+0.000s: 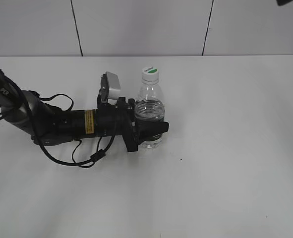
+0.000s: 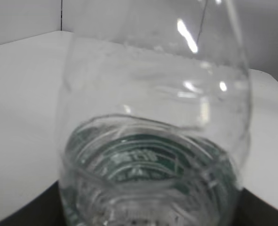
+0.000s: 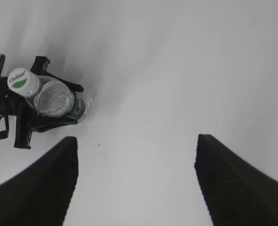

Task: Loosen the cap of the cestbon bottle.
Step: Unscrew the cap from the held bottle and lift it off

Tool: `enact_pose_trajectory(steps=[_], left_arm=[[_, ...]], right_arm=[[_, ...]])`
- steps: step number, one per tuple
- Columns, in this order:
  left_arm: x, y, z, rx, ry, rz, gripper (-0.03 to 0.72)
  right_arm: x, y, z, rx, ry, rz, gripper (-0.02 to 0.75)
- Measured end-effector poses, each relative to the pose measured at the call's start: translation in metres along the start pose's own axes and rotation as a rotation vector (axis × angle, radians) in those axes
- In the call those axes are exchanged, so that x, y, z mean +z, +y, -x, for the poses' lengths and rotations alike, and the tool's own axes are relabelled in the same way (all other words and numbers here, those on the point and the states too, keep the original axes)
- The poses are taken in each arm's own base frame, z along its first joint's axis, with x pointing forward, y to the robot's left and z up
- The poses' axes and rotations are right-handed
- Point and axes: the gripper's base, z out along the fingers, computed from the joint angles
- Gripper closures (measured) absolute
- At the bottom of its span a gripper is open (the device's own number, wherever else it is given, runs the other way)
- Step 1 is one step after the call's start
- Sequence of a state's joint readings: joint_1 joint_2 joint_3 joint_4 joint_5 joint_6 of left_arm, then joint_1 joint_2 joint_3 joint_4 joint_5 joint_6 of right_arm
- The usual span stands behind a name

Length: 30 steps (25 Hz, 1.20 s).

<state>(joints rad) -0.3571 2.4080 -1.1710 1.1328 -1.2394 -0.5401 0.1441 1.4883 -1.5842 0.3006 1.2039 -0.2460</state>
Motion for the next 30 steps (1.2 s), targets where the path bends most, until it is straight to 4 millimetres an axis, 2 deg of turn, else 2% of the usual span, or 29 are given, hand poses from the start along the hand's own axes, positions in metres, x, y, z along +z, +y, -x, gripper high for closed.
enact_pose_trajectory(steps=[3, 6, 13, 17, 21, 30], left_arm=[[0.0, 0.0, 0.0, 0.0, 0.0, 0.0, 0.286], [0.0, 0.0, 0.0, 0.001, 0.0, 0.0, 0.286], [0.0, 0.0, 0.0, 0.0, -0.002, 0.0, 0.286], [0.0, 0.0, 0.0, 0.0, -0.002, 0.0, 0.286], [0.0, 0.0, 0.0, 0.0, -0.002, 0.0, 0.286], [0.0, 0.0, 0.0, 0.0, -0.002, 0.0, 0.286]], right_arm=[[0.019, 0.011, 0.022, -0.039, 0.011, 0.006, 0.148], [0.043, 0.026, 0.036, -0.07, 0.04, 0.024, 0.148], [0.103, 0.063, 0.054, -0.129, 0.12, 0.087, 0.148], [0.13, 0.084, 0.056, -0.157, 0.157, 0.116, 0.148], [0.152, 0.097, 0.053, -0.164, 0.199, 0.131, 0.148], [0.182, 0.119, 0.042, -0.188, 0.27, 0.162, 0.148]])
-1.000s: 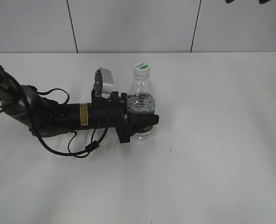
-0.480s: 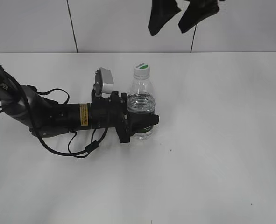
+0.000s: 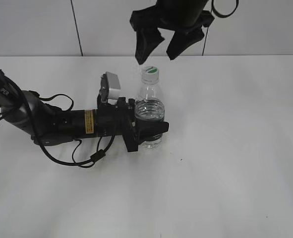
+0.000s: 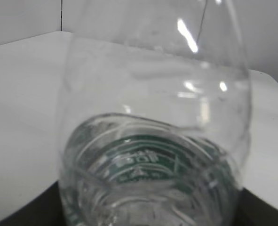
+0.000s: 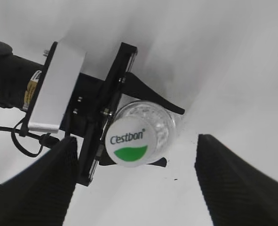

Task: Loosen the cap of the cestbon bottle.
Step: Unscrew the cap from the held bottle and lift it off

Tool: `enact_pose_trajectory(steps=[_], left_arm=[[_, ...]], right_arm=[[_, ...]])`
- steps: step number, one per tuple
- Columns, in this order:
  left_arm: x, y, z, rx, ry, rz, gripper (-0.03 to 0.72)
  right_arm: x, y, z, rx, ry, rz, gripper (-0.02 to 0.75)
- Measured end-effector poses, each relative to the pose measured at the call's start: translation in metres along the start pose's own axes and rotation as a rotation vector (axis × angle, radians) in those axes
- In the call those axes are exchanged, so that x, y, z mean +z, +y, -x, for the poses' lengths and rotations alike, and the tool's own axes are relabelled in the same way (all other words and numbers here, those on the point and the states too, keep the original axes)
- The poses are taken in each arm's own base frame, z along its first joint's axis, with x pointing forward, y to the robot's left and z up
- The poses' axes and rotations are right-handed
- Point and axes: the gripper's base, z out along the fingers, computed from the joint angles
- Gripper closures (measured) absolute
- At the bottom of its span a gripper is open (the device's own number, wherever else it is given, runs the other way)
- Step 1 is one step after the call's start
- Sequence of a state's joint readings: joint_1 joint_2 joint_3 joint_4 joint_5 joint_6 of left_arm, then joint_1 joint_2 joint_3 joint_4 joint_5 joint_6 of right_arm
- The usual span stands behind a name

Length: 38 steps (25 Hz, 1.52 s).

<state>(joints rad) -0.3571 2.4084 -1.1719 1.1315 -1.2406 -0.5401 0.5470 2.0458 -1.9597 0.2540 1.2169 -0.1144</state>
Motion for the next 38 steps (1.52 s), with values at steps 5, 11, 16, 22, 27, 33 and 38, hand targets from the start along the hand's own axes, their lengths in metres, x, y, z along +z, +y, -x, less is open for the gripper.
enact_pose_trajectory(steps=[5, 11, 16, 22, 27, 33, 38], left_arm=[[0.0, 0.0, 0.0, 0.0, -0.001, 0.0, 0.286], [0.0, 0.0, 0.0, -0.001, -0.002, 0.002, 0.286], [0.0, 0.0, 0.0, -0.002, -0.003, 0.004, 0.286], [0.0, 0.0, 0.0, -0.002, -0.003, 0.004, 0.286], [0.0, 0.0, 0.0, -0.003, -0.003, 0.004, 0.286], [0.0, 0.0, 0.0, -0.003, -0.004, 0.005, 0.286], [0.0, 0.0, 0.0, -0.003, -0.004, 0.005, 0.286]], right_arm=[[0.019, 0.01, -0.001, -0.019, 0.041, 0.012, 0.148], [0.023, 0.009, -0.001, -0.023, 0.051, 0.003, 0.148], [0.032, 0.007, -0.002, -0.02, 0.069, 0.0, 0.148], [0.038, 0.005, -0.002, -0.024, 0.083, -0.014, 0.148], [0.038, 0.003, -0.002, -0.03, 0.085, -0.029, 0.163], [0.037, 0.003, -0.002, -0.033, 0.085, -0.035, 0.224], [0.037, 0.003, -0.002, -0.033, 0.085, -0.036, 0.322]])
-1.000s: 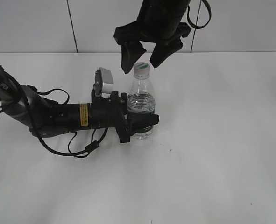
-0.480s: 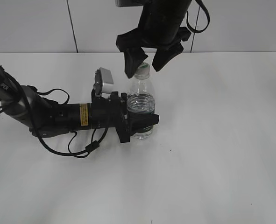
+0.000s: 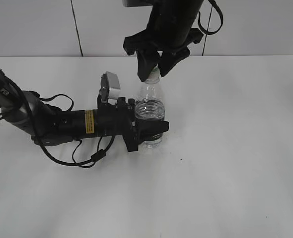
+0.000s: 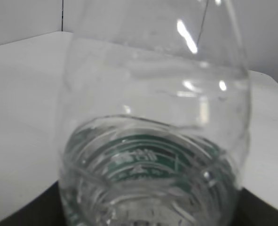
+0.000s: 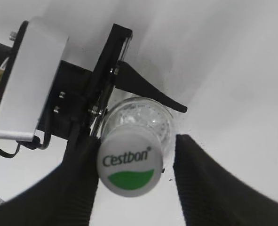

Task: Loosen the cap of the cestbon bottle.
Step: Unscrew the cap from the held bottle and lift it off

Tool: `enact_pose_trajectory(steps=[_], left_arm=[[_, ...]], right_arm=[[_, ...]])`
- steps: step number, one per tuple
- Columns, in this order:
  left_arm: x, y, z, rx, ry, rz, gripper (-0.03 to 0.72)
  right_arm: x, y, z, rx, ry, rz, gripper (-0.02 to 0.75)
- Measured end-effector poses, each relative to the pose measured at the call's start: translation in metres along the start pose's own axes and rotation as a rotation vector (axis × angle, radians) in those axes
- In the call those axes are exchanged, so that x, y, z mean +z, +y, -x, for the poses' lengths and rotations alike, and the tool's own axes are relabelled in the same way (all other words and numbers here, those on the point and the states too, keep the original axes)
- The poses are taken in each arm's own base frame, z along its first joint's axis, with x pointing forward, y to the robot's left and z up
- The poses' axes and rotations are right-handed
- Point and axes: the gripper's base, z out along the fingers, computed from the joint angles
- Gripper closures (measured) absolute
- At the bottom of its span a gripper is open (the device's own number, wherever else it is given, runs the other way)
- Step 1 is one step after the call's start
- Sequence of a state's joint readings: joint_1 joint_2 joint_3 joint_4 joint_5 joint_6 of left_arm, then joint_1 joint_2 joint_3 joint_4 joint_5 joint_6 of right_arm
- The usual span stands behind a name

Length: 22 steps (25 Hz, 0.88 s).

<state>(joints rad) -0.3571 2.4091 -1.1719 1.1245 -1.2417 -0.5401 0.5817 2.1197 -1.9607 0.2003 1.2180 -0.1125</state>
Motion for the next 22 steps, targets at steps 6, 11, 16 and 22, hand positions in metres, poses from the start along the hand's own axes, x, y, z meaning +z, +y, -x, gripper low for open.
enact_pose_trajectory(steps=[6, 11, 16, 22], left_arm=[[0.0, 0.0003, 0.0001, -0.002, -0.001, 0.003, 0.286], [0.0, 0.0003, 0.0001, -0.002, -0.001, 0.003, 0.286], [0.0, 0.0002, -0.0001, -0.002, 0.0, 0.002, 0.286], [0.0, -0.0001, -0.0002, 0.007, 0.001, -0.001, 0.286]], right_arm=[[0.0001, 0.0009, 0.0, -0.001, 0.0, 0.004, 0.437], [0.0, 0.0009, 0.0001, -0.048, -0.001, 0.004, 0.437], [-0.0004, 0.0015, 0.0004, -0.238, -0.004, 0.01, 0.437], [-0.0005, 0.0043, 0.0008, -0.538, -0.018, 0.038, 0.437]])
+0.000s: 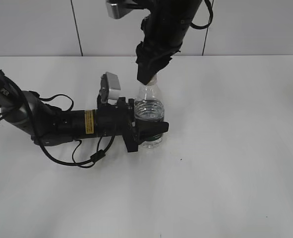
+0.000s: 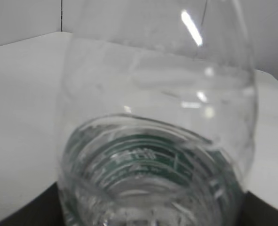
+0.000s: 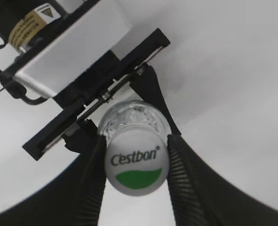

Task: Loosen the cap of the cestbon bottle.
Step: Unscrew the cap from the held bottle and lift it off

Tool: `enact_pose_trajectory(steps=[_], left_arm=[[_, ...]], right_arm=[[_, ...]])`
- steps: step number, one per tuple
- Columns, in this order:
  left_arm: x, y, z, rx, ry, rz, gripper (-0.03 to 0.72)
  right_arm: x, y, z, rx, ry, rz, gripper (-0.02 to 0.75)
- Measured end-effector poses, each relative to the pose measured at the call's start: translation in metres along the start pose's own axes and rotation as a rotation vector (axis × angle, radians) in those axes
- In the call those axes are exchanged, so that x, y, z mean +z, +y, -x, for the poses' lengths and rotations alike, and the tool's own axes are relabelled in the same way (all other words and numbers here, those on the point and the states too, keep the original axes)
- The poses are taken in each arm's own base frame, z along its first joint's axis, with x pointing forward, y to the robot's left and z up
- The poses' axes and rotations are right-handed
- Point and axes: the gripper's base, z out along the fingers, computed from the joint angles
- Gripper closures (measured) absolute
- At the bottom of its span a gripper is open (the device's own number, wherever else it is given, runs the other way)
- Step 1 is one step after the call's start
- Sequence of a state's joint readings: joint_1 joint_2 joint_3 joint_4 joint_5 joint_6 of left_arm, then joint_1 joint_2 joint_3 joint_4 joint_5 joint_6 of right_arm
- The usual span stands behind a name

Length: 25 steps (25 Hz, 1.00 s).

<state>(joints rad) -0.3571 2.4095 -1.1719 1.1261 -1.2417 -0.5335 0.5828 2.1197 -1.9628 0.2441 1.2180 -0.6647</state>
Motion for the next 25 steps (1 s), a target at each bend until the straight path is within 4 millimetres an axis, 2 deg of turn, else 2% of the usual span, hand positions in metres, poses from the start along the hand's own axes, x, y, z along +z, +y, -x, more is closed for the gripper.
enact_pose_trajectory(steps=[15, 25], left_arm=[[0.0, 0.0, 0.0, 0.006, 0.004, -0.002, 0.286], [0.0, 0.0, 0.0, 0.0, 0.003, -0.002, 0.286]], right_arm=[[-0.005, 0.0, -0.001, -0.652, 0.011, -0.016, 0.437], [-0.019, 0.001, 0.0, -0.923, 0.017, -0.051, 0.442]])
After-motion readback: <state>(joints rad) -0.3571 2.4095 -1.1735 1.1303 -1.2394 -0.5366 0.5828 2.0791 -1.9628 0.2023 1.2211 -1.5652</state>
